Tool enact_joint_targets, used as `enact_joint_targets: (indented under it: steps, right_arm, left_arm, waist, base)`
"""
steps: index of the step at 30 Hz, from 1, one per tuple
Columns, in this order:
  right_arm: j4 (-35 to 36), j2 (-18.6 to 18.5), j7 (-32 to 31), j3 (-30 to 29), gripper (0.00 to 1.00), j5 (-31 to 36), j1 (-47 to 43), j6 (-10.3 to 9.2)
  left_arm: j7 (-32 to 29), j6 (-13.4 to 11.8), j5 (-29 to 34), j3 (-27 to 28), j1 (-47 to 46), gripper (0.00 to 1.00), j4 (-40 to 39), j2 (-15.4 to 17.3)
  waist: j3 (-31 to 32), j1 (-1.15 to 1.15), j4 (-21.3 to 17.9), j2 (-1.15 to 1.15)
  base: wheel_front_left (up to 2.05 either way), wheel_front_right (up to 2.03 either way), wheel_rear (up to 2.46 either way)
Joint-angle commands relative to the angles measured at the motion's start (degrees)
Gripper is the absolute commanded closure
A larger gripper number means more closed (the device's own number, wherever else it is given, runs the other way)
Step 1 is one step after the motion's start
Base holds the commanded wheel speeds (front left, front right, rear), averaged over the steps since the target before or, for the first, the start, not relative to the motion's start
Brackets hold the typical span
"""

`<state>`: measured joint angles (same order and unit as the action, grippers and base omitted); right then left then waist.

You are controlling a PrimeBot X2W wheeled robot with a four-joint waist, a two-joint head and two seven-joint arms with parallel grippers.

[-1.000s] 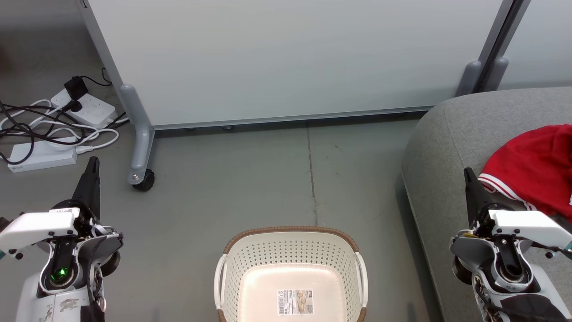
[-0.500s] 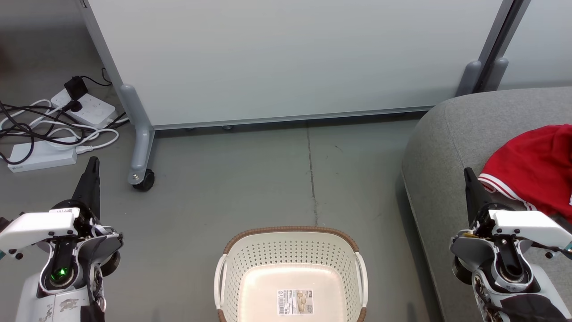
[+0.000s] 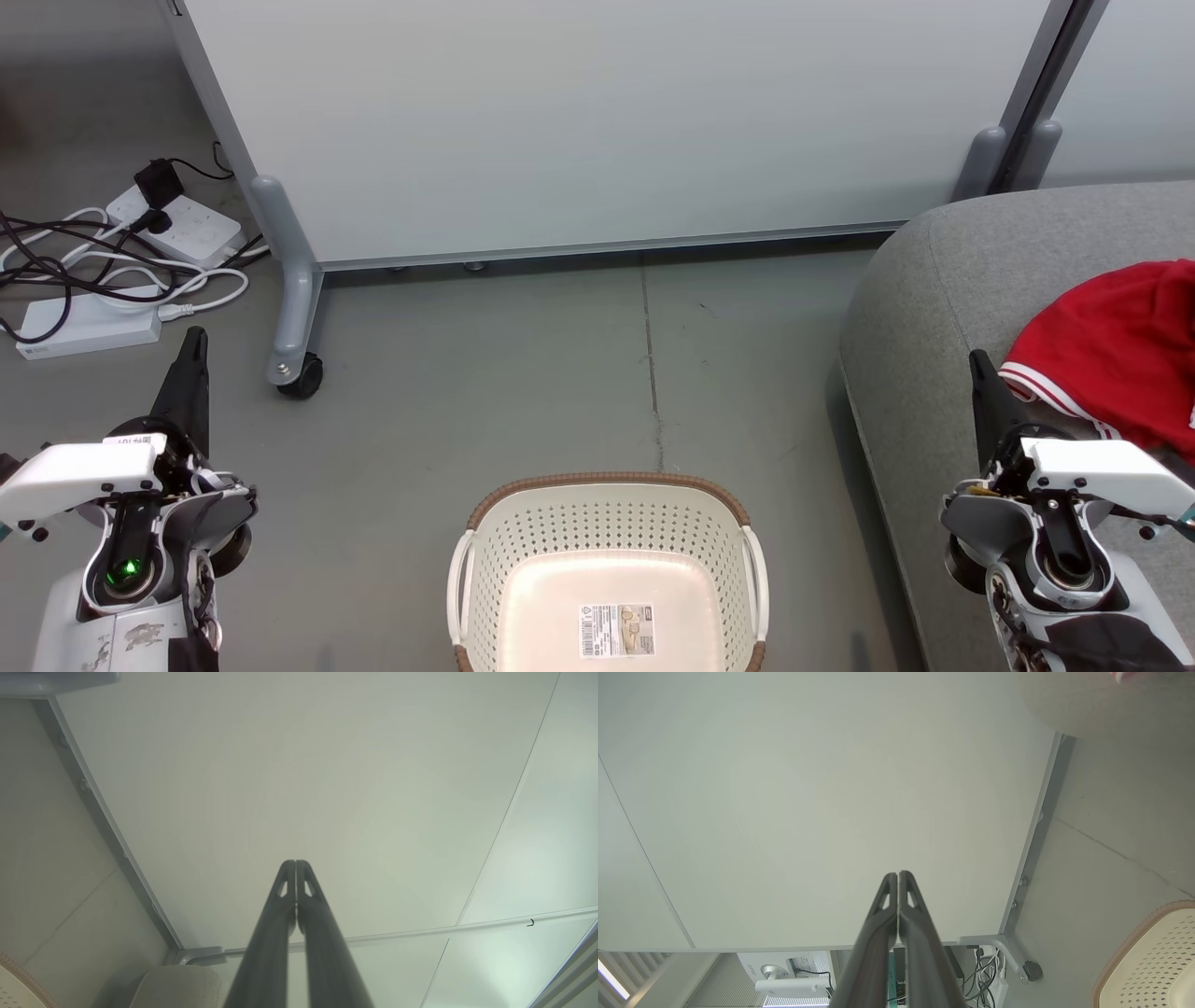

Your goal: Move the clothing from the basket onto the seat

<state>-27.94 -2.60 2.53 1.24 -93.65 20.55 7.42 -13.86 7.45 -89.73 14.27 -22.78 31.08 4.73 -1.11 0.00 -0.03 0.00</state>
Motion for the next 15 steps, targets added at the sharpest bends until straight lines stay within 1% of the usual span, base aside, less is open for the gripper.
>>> enact_joint_targets:
  steps: [1, 15]
  right_arm:
    - [0.1, -0.5, 0.1, 0.0, 1.00, 0.0, 0.1, 0.12]
    - [0.1, -0.5, 0.1, 0.1, 1.00, 0.0, 0.1, 0.12]
  left_arm:
    - [0.0, 0.3, -0.1, 0.2, -0.6, 1.00, 0.0, 0.2]
    - [0.0, 0.3, -0.1, 0.2, -0.6, 1.00, 0.0, 0.2]
  waist:
    - [0.0, 0.00, 0.0, 0.00]
    - [0.0, 0.00, 0.0, 0.00]
  base:
    - [0.00, 0.00, 0.00]
    - [0.00, 0.00, 0.00]
